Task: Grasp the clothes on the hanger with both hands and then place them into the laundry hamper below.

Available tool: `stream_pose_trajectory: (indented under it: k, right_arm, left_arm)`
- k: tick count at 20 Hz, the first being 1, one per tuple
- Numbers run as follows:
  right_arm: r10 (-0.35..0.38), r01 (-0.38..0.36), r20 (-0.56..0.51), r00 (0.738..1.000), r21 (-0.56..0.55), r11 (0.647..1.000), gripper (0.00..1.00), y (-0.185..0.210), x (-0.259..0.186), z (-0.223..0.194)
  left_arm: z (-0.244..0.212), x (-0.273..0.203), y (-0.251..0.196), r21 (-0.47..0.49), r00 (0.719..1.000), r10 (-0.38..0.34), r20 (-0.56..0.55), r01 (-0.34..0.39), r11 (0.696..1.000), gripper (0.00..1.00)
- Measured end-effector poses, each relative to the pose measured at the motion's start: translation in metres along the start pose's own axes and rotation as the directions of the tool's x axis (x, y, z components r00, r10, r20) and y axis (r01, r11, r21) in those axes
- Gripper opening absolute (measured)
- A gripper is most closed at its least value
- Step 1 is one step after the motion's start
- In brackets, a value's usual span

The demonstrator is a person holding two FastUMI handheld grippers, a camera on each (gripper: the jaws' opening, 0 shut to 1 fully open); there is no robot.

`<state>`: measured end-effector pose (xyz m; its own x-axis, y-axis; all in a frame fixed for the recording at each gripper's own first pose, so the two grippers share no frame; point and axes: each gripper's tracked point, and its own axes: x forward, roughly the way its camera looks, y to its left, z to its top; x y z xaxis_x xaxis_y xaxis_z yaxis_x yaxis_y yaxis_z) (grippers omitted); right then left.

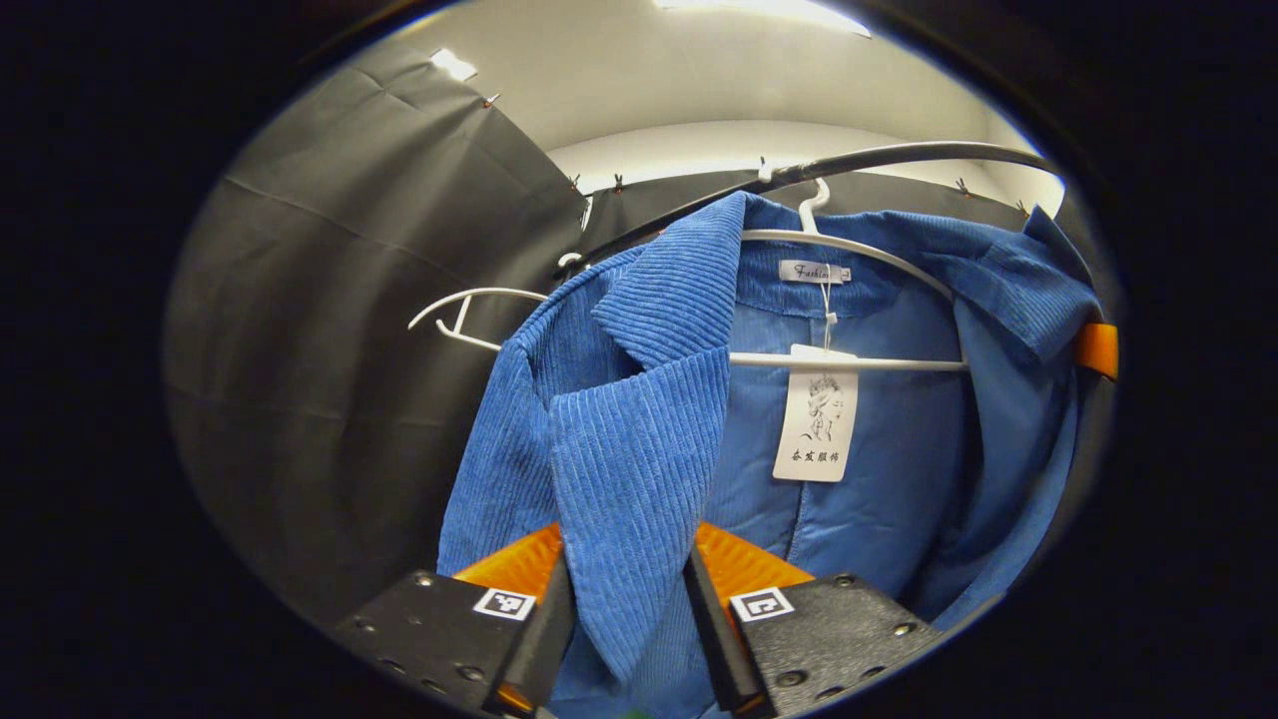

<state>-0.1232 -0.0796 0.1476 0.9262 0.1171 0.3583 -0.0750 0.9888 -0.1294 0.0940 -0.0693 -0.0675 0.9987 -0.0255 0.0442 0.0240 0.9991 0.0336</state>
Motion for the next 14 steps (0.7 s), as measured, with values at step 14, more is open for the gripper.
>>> stream_pose_trajectory:
  k: [14]
  right_arm:
    - [-0.015,0.015,0.000,1.000,0.008,1.000,0.07,-0.0009,0.0000,-0.0034]
  left_arm:
    - [0.0007,-0.0023,-0.0075,0.009,0.999,-0.047,-0.018,0.047,0.999,0.14]
